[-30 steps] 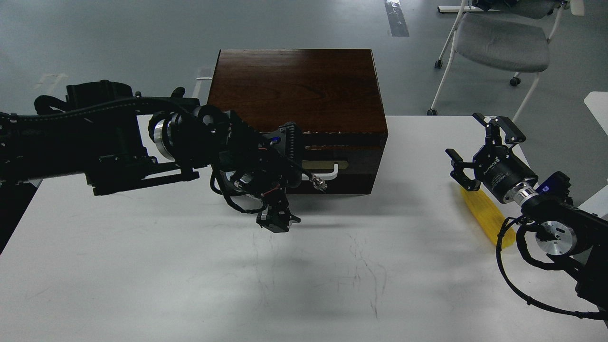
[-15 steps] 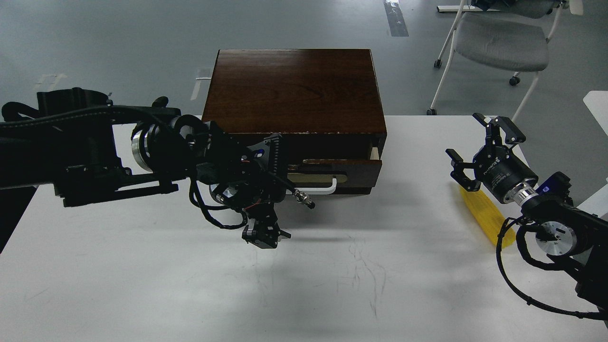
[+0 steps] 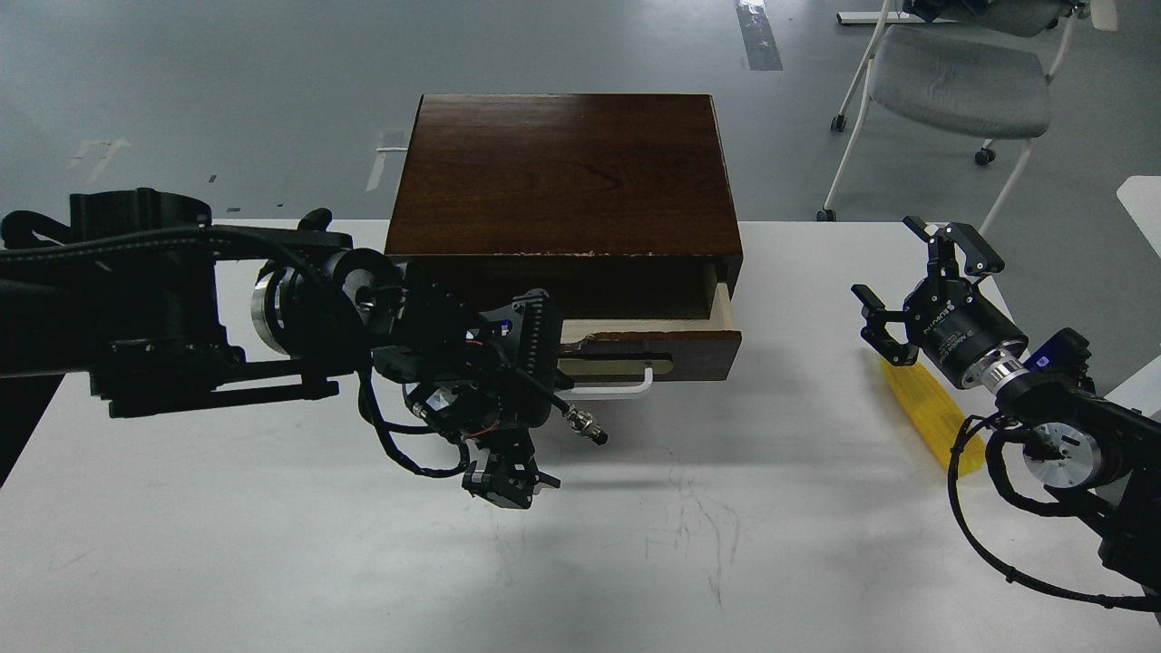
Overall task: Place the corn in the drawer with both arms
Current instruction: 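Pull the drawer toward the robot with the left gripper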
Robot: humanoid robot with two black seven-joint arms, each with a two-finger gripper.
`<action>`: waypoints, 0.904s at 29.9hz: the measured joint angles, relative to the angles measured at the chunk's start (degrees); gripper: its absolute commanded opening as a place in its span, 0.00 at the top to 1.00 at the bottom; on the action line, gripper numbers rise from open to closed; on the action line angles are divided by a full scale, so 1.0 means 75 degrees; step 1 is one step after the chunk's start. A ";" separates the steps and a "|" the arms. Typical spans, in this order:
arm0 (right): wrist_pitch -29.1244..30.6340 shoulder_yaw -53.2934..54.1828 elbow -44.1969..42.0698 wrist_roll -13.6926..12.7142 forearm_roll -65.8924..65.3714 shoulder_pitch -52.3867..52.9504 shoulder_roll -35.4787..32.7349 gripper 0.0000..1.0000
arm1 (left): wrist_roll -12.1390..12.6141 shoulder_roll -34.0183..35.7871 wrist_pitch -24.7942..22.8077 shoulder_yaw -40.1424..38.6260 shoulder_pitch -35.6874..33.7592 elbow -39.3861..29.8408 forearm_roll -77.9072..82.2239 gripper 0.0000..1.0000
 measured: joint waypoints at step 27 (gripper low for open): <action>0.0011 0.0000 -0.0037 0.0000 0.0000 -0.0011 0.0003 0.00 | -0.0003 -0.0008 0.0005 -0.0056 -0.0577 0.0171 -0.0004 0.02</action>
